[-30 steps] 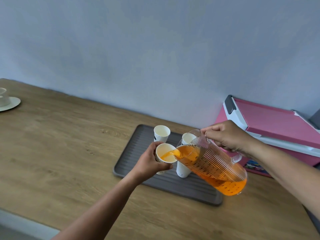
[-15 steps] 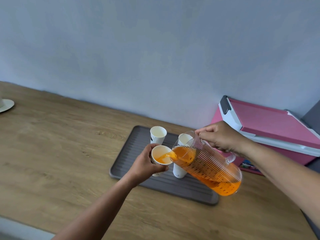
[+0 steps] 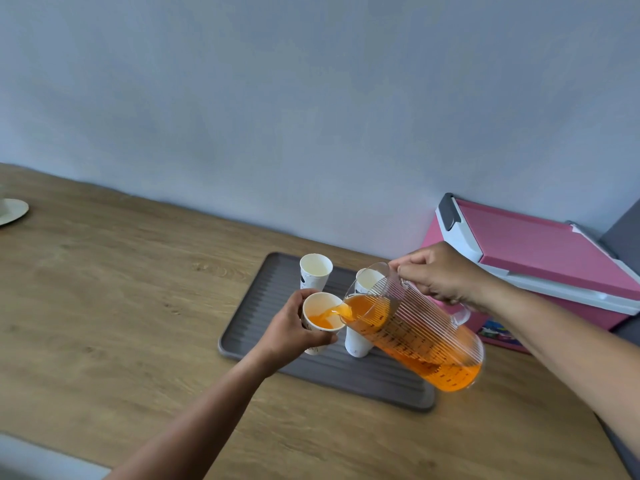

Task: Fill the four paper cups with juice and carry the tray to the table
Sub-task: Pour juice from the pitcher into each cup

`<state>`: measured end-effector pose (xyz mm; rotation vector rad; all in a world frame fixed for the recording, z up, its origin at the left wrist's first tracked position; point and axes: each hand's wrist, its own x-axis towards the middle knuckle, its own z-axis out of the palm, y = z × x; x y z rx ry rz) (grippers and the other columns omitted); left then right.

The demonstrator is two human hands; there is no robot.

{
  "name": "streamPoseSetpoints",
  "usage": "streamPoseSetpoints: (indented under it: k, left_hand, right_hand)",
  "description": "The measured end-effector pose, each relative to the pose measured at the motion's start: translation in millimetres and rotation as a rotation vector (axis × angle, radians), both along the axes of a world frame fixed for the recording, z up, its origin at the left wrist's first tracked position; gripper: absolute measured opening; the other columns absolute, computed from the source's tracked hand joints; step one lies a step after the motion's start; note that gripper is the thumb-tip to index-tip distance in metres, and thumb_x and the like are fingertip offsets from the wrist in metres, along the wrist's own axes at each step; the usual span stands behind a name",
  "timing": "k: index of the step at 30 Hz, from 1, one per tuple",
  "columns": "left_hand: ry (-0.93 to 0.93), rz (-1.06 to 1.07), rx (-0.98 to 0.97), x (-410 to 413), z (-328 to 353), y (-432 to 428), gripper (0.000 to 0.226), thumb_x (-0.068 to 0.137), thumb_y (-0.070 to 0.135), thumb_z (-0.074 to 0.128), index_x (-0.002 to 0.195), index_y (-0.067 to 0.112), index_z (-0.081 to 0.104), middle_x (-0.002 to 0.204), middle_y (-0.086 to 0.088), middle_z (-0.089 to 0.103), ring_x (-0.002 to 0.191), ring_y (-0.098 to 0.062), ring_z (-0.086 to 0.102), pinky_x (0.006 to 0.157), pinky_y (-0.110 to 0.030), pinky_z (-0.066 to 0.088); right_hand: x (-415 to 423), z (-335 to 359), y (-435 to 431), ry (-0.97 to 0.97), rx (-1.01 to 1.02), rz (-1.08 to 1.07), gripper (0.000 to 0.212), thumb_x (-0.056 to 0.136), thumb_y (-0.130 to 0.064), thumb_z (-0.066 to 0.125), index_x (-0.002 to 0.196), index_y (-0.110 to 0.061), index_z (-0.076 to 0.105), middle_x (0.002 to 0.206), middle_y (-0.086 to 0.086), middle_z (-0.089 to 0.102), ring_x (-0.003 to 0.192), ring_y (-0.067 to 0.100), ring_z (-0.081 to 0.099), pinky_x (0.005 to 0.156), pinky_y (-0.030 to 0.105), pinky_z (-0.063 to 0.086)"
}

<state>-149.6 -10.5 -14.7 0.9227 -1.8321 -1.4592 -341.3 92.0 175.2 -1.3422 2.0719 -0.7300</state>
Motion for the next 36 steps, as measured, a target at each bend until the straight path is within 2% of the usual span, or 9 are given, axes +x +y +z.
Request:
streamPoseSetpoints:
  k: [5,10,20,27,36]
  left_hand:
    - [0.013,-0.005,0.004,-1.3,-0.3,2.7,0.072,0.063,0.023,0.09,0.123,0.032,0.05,0.112,0.009,0.065,0.102,-0.007,0.063,0.085,-0.026,0.055]
    - [0.002,-0.02,0.008,-1.7,-2.8,2.9,0.075,0.061,0.03,0.089,0.124,0.035,0.048,0.114,0.012,0.063,0.104,-0.007,0.062,0.088,-0.029,0.055]
    - [0.013,-0.04,0.02,-1.8,-4.0,4.7,0.075,0.061,0.033,0.088,0.123,0.038,0.047,0.115,0.011,0.062,0.106,-0.009,0.062,0.089,-0.032,0.055]
    - [0.013,-0.041,0.012,-1.6,-2.0,6.9,0.073,0.066,0.023,0.088,0.126,0.032,0.047,0.115,0.011,0.061,0.104,-0.006,0.061,0.084,-0.022,0.054]
    - [0.007,-0.048,0.013,-0.9,-0.7,10.0,0.072,0.068,0.025,0.087,0.126,0.034,0.045,0.116,0.013,0.059,0.106,-0.005,0.059,0.084,-0.021,0.052]
  right_hand:
    - [0.2,1.7,0.4,0.001,0.007,0.013,0.028,0.096,-0.013,0.059,0.118,-0.002,0.071,0.03,-0.013,0.048,0.023,0.0,0.032,0.03,0.01,0.023]
    - [-0.2,1.1,-0.5,-0.001,0.017,0.021,0.029,0.095,-0.016,0.06,0.118,-0.002,0.071,0.031,-0.012,0.048,0.024,0.0,0.031,0.03,0.011,0.023]
    - [0.9,1.0,-0.5,0.015,0.03,0.021,0.028,0.096,-0.016,0.06,0.117,-0.002,0.071,0.031,-0.012,0.048,0.024,0.0,0.029,0.03,0.011,0.023]
    - [6.3,4.3,1.1,0.036,0.051,0.029,0.027,0.097,-0.009,0.056,0.117,0.002,0.07,0.032,-0.027,0.048,0.022,0.0,0.034,0.03,0.007,0.025]
    - [9.5,6.3,1.8,0.055,0.065,0.024,0.028,0.097,-0.006,0.054,0.118,0.003,0.069,0.03,-0.027,0.047,0.022,-0.001,0.038,0.03,0.006,0.026]
